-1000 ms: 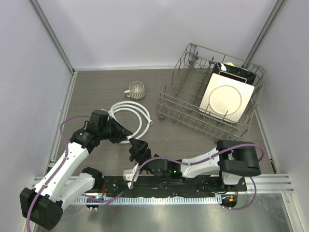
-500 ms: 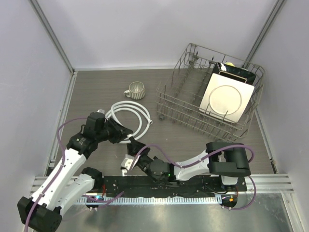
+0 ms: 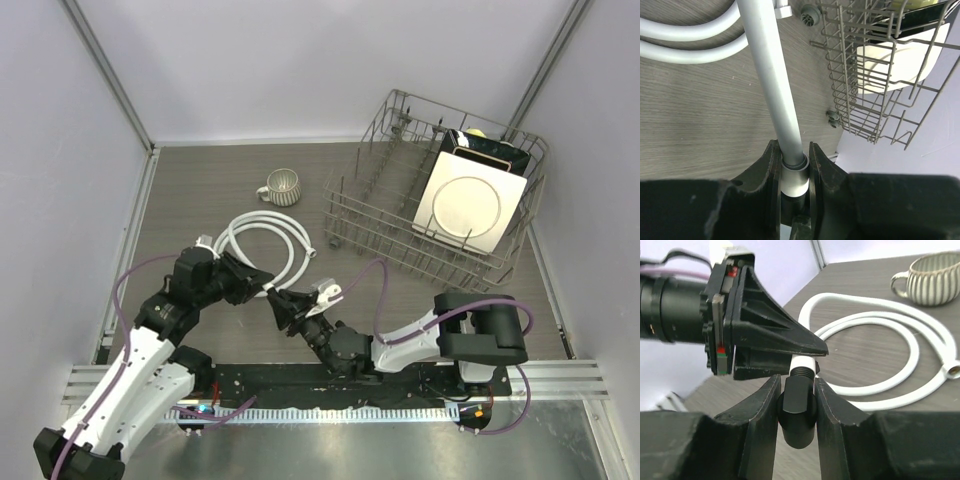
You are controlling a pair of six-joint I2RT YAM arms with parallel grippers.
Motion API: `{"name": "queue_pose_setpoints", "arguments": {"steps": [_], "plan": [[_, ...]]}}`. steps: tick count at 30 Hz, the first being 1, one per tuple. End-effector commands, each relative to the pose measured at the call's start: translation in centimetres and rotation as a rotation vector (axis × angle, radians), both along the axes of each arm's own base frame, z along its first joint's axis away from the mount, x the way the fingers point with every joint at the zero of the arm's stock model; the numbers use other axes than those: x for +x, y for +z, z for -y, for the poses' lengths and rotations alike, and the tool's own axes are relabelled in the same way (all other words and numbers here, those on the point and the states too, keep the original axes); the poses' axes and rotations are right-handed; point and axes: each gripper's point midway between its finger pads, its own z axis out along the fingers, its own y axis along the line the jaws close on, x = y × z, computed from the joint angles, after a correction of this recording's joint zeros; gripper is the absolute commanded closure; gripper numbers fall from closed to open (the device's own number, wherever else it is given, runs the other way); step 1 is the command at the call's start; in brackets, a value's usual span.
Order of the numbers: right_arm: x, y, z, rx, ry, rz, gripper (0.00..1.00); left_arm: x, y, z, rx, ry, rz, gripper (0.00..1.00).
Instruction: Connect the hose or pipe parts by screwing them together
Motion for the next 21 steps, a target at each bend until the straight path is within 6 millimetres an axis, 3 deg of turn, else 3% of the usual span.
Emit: {"name": "queue_pose_setpoints", "arguments": {"steps": [1, 4, 7, 9, 10, 13, 16, 17, 19, 20, 21], "plan": [[0.0, 0.8, 1.1, 0.318, -0.031, -0.282, 0.92, 2.5, 5.2, -0.3, -0.110, 0.093, 0.210, 1.00], [-0.4, 0.9, 0.7, 0.396, 0.007, -0.350, 0.82, 2.5, 5.1, -0.3, -0.093, 0.085, 0.207, 1.00], [-0.5, 1.0, 1.0, 0.412, 0.014, -0.368, 0.54, 2.4, 4.5, 0.0, -0.073, 0.062, 0.182, 1.00], [-0.6, 0.3, 1.9, 0.396, 0.010, -0.370, 0.45, 2.5, 4.5, 0.0, -0.057, 0.051, 0.177, 1.00], [-0.7, 0.0, 2.3, 0.393, 0.012, -0.374, 0.28, 2.4, 3.9, 0.0, -0.032, 0.039, 0.162, 1.00], [-0.8, -1.3, 4.6, 0.344, 0.005, -0.368, 0.12, 2.1, 4.0, -0.1, 0.018, 0.004, 0.155, 1.00], [-0.8, -1.4, 6.7, 0.225, -0.002, -0.299, 0.10, 1.9, 3.5, -0.1, 0.069, -0.028, 0.116, 1.00], [-0.7, -0.2, 6.9, 0.144, 0.008, -0.220, 0.10, 1.8, 3.2, 0.0, 0.085, -0.053, 0.105, 1.00], [-0.8, -0.2, 6.6, -0.115, 0.044, -0.061, 0.09, 1.7, 3.0, 0.0, 0.098, -0.065, 0.084, 1.00], [-1.4, 1.5, 5.3, -0.293, 0.121, 0.113, 0.09, 1.5, 3.0, 0.2, 0.095, -0.078, 0.076, 1.00], [-1.4, 0.5, 5.2, -0.454, 0.143, 0.176, 0.08, 1.5, 2.9, 0.3, 0.094, -0.085, 0.066, 1.00]]}}
